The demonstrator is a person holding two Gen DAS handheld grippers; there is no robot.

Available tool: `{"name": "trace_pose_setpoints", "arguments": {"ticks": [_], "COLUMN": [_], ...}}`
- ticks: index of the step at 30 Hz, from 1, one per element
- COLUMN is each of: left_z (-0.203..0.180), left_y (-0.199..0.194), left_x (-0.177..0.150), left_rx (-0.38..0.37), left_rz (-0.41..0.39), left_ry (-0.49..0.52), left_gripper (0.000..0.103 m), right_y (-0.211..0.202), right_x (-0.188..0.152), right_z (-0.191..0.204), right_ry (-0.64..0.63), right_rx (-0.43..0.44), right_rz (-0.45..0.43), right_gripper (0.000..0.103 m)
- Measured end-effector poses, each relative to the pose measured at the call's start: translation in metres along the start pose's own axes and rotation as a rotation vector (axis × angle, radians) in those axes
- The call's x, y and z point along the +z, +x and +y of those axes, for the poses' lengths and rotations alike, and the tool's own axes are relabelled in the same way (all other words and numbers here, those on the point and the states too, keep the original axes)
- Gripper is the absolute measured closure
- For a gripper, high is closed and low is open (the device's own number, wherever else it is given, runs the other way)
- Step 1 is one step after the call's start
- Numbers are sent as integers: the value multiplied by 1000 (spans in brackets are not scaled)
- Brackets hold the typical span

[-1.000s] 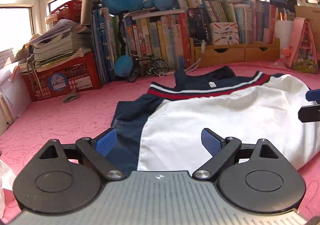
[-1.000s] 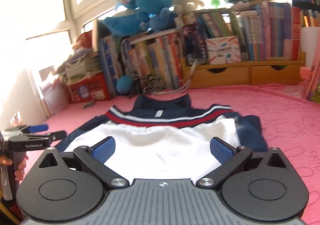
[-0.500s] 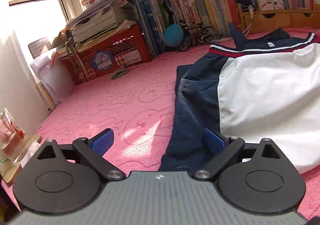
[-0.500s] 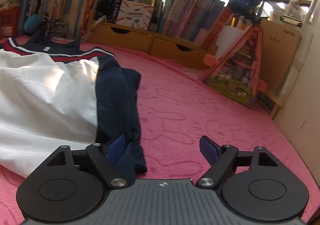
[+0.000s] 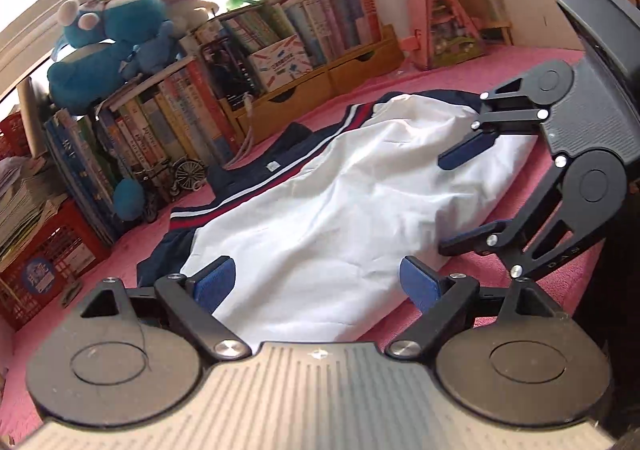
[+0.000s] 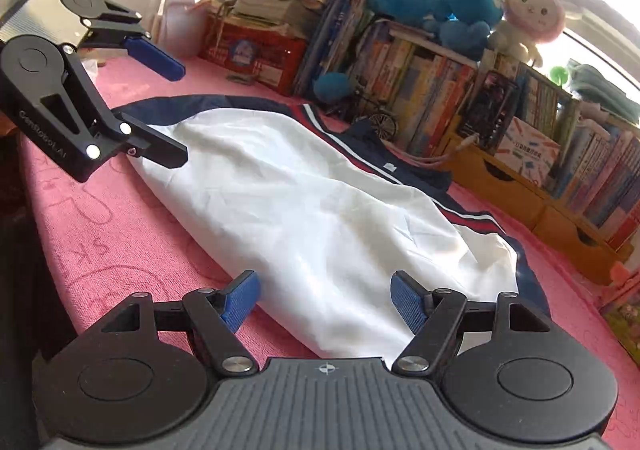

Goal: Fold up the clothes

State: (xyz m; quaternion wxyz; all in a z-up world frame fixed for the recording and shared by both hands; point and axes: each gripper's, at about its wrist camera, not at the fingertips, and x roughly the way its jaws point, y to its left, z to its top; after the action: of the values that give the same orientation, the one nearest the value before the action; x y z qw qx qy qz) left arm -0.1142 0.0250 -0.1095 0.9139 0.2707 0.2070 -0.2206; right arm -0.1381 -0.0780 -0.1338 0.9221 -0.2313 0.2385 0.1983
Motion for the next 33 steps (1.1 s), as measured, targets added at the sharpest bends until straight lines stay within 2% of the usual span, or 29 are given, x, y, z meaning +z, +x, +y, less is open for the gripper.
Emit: {"name": "trace_pose_setpoints", "arguments": {"ticks": [3,5,7,8,11,14,16,19,23,24,26,27,31,33], "left_z": [-13,-20,-21,-15,3,18,20,10,-5,-5,6,10,27,34], "left_y": [15,28,41,42,43,34,31,34,49,54,57,56,51,48], "left_x": [-1,-1,0,3,15,27,31,30,18,14,3,-2,-28,-41], "left_rx": [-40,-52,-35,-41,-55,-52,-52,-47,45,79,75,87,128,163], "left_rz": [11,22,28,24,6,-23,-29,-14,42,68,138,163,265,317], "left_ry": [71,101,125,102,24,-27,-20,76,311,368,404,420,483,508], "left_gripper": [13,15,32,37,49,53,54,52,51,60,72,74,79,85], "right_y": [8,3,-5,-9,-19,-13,-4,21,49,53,53,51,41,35], "right_x": [9,12,12,11,8,4,3,10,19,19,15,11,-6,-14], "right_z": [-7,-20,-31,-35,-25,-4,9,22,26,26,26,25,14,8], "right_ry": [28,98,148,157,32,-125,-221,-348,-457,-482,-537,-574,-636,-665], "right_rx": [29,37,45,49,20,-30,-70,-171,-168,-149,-136,-135,-187,-215], "right_rz": [-3,-22,-49,-67,-72,-61,-62,-84,-63,-48,-23,-9,27,45], "right_gripper": [35,36,36,36,35,33,32,34,50,64,78,87,90,90]}}
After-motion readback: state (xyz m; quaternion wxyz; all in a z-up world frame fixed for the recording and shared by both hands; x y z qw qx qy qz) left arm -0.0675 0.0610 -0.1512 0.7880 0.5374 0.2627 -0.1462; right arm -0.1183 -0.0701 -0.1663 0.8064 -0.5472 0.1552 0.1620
